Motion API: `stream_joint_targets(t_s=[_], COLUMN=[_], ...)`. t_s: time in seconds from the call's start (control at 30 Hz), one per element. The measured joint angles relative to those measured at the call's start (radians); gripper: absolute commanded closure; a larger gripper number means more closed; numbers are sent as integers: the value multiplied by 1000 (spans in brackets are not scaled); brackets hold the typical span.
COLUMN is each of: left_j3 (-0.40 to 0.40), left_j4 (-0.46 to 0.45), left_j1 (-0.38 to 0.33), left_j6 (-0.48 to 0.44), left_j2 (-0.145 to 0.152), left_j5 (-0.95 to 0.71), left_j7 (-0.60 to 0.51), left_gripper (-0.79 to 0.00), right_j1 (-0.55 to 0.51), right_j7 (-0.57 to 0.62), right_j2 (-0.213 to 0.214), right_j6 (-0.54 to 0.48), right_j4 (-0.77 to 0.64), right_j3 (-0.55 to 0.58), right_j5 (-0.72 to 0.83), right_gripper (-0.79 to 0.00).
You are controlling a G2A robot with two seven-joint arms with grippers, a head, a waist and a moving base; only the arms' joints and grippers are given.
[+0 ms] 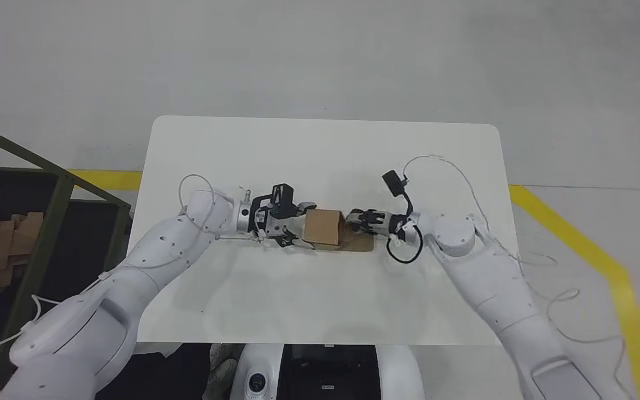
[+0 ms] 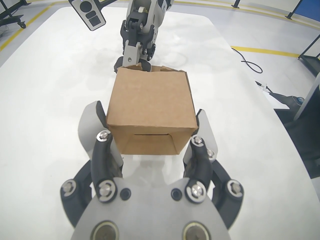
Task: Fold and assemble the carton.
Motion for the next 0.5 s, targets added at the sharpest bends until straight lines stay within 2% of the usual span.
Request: stream_joint_targets(t_s=[0.23, 0.5], left_j3=[-3, -9], left_j4=[-5, -9], left_j1=[2, 3], left_j6=[-3, -1], left_j2=[-1, -1], left_j5=[0, 4], left_j7=[-8, -7], left_gripper=[-585, -591], right_j1=[23, 82], right_j7=[22, 55], right_j2=[-19, -59], right_j6=[-5, 3], right_j4=[18, 123], right_j3=[-43, -96], right_j5=[22, 119], right_gripper=[0, 0])
